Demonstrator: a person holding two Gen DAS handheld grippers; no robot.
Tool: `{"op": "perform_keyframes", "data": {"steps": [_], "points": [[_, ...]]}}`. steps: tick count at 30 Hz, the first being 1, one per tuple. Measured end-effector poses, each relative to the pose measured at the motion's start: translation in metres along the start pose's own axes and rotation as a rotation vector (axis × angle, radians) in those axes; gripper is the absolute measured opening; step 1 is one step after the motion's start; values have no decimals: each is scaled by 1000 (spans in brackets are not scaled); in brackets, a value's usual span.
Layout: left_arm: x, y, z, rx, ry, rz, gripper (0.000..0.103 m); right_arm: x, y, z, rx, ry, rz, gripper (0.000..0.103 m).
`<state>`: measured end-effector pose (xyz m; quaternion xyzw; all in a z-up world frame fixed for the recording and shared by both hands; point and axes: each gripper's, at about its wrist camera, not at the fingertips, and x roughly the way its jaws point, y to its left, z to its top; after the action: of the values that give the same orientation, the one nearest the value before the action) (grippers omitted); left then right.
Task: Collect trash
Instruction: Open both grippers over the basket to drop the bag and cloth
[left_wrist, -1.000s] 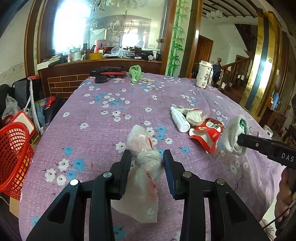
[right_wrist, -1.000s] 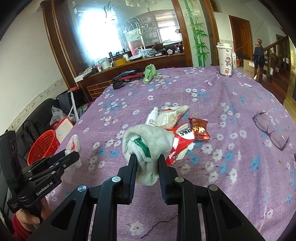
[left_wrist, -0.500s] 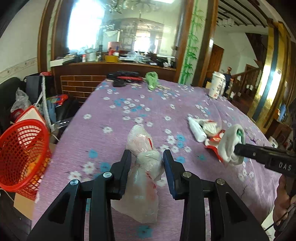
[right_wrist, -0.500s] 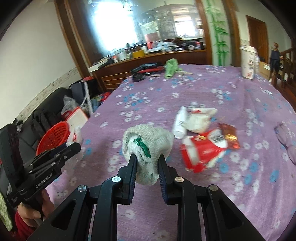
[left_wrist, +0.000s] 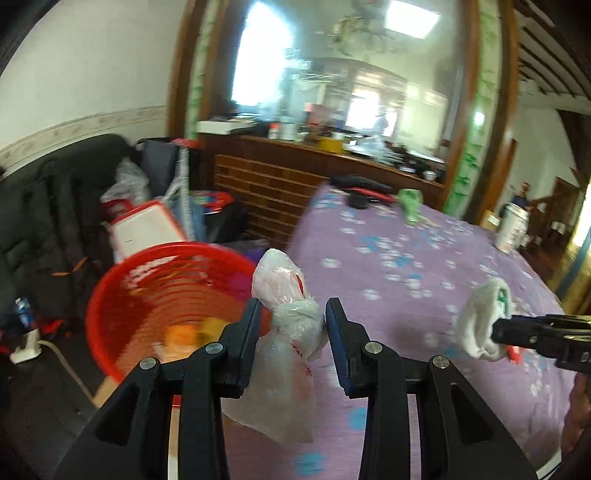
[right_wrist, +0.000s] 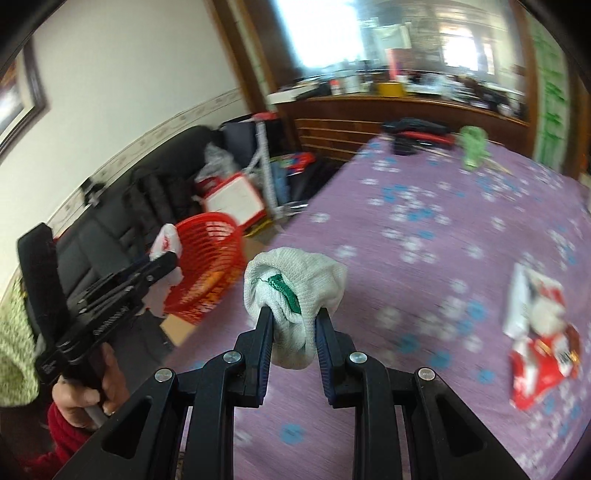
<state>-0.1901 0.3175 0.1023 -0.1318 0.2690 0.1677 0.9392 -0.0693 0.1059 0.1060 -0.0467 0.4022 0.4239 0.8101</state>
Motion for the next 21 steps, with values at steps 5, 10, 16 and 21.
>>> {"op": "perform_keyframes", "data": {"steps": [5,10,16,21], "points": [[7,49,3,-43,33,69,34,36,48,27,-65,20,64,24],[14,75,6,-56,49,115,34,82,84,53,-83,46,104,28],[11,91,8,-97,42,138,61,116,97,72,-75,58,96,33],[4,80,6,-78,20,113,64,87,73,61,-47,30,100,34]]}}
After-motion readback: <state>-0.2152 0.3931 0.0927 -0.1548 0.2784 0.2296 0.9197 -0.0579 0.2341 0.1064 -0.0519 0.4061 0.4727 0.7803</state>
